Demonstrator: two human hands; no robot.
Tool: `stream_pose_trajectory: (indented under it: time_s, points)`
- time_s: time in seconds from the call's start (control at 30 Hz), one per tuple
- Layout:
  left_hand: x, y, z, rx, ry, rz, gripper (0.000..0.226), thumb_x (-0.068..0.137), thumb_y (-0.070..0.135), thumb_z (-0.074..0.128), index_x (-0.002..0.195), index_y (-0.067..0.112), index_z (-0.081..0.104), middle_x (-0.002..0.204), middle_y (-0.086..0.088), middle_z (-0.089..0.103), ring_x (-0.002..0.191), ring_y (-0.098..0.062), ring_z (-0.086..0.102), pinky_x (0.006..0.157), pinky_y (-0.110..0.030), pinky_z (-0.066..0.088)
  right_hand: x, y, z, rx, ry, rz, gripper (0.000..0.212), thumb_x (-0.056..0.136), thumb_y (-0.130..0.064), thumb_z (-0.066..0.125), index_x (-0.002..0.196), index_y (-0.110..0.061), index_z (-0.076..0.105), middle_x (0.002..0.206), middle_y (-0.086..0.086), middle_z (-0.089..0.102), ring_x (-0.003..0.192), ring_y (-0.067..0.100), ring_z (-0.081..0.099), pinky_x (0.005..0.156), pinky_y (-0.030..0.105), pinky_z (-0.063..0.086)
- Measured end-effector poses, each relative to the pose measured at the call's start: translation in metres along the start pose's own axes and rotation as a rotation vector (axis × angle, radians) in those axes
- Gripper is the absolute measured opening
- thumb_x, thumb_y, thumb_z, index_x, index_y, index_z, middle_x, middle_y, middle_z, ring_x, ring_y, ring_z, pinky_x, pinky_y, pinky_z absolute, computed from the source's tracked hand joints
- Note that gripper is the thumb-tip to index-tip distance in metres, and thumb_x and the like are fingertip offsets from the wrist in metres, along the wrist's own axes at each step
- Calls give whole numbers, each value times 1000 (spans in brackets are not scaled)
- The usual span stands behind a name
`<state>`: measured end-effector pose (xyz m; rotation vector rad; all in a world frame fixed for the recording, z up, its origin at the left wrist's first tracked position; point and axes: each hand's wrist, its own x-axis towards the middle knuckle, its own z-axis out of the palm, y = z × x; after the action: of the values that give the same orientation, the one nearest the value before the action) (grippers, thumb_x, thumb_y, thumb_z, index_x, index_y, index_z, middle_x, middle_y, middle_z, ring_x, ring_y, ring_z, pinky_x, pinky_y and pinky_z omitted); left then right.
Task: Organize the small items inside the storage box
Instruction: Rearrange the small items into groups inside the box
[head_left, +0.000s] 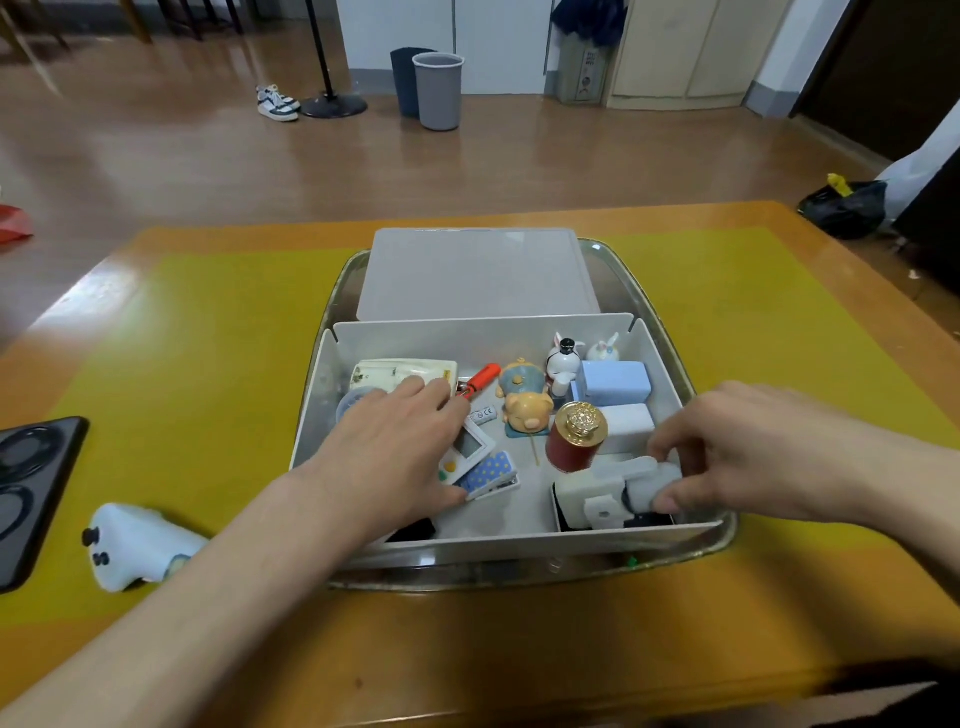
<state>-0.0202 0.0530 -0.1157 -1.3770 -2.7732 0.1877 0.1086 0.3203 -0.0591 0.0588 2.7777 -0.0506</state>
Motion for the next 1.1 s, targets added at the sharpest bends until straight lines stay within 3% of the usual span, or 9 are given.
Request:
stream_pose_trajectory:
  time_s: [0.1, 0.17, 0.3, 0.5, 0.57, 0.7, 0.83, 0.93, 1.1]
  points:
    - [-1, 2, -2, -4, -72, -23, 66, 76, 70, 59, 125, 26, 48, 116, 4, 50, 108, -19, 49, 86, -38, 47, 1, -3, 4, -103, 13, -3, 43, 71, -68, 69, 109, -49, 65, 78, -21, 62, 63, -2, 49, 48, 20, 26]
    - [-2, 2, -5, -22, -93, -35, 62, 77, 64, 59, 124, 25, 48, 115, 4, 49, 108, -19, 49, 88, -40, 48, 3, -6, 6, -151, 11, -11, 43, 73, -64, 68, 112, -48, 65, 77, -19, 60, 60, -2, 45, 47, 21, 24]
    - [-4, 3, -13, -84, -113, -65, 46, 79, 48, 56, 119, 25, 53, 111, 4, 52, 103, -23, 55, 81, -41, 50, 5, -6, 5, -125, -5, -6, 40, 75, -65, 68, 110, -47, 65, 72, -21, 56, 61, -5, 45, 48, 23, 25]
    - [-7, -13, -20, -315, -21, -137, 8, 83, 26, 53, 90, 24, 56, 91, 3, 67, 90, -28, 62, 68, -39, 50, 3, -10, -6, -41, 127, -38, 30, 83, -70, 58, 104, -50, 66, 75, -25, 63, 66, 0, 56, 51, 22, 37]
    - [-9, -22, -25, -445, 4, -163, 13, 86, 22, 57, 97, 23, 65, 90, 3, 70, 87, -24, 64, 73, -40, 52, 5, -16, -9, -15, 183, -59, 28, 85, -70, 53, 101, -51, 66, 75, -25, 64, 67, 1, 58, 51, 24, 38]
    - [-15, -43, -44, -734, 177, -233, 22, 90, 14, 64, 108, 25, 70, 93, 14, 70, 76, -4, 64, 71, -26, 50, 16, -37, -8, 7, 298, -130, 32, 86, -68, 46, 100, -47, 66, 77, -27, 61, 67, -1, 55, 50, 25, 33]
    - [-25, -61, -52, -826, 241, -282, 27, 94, 14, 61, 119, 24, 68, 97, 13, 68, 78, 0, 65, 74, -27, 52, 39, -65, 8, -15, 318, -257, 28, 91, -60, 50, 93, -33, 56, 90, -18, 54, 98, 8, 53, 67, 36, 48]
    - [-29, -63, -48, -779, 236, -298, 30, 99, 15, 54, 124, 27, 63, 96, 21, 62, 76, 10, 58, 64, -17, 43, 58, -87, 20, -98, 255, -298, 30, 90, -57, 59, 111, -36, 60, 110, -16, 56, 115, 13, 50, 64, 32, 35]
    - [-33, -63, -41, -826, 256, -291, 33, 102, 13, 45, 127, 26, 62, 108, 6, 68, 95, -14, 60, 85, -41, 50, 75, -103, 33, -229, 293, -284, 24, 88, -48, 64, 103, -29, 63, 105, -9, 58, 108, 19, 57, 51, 32, 22]
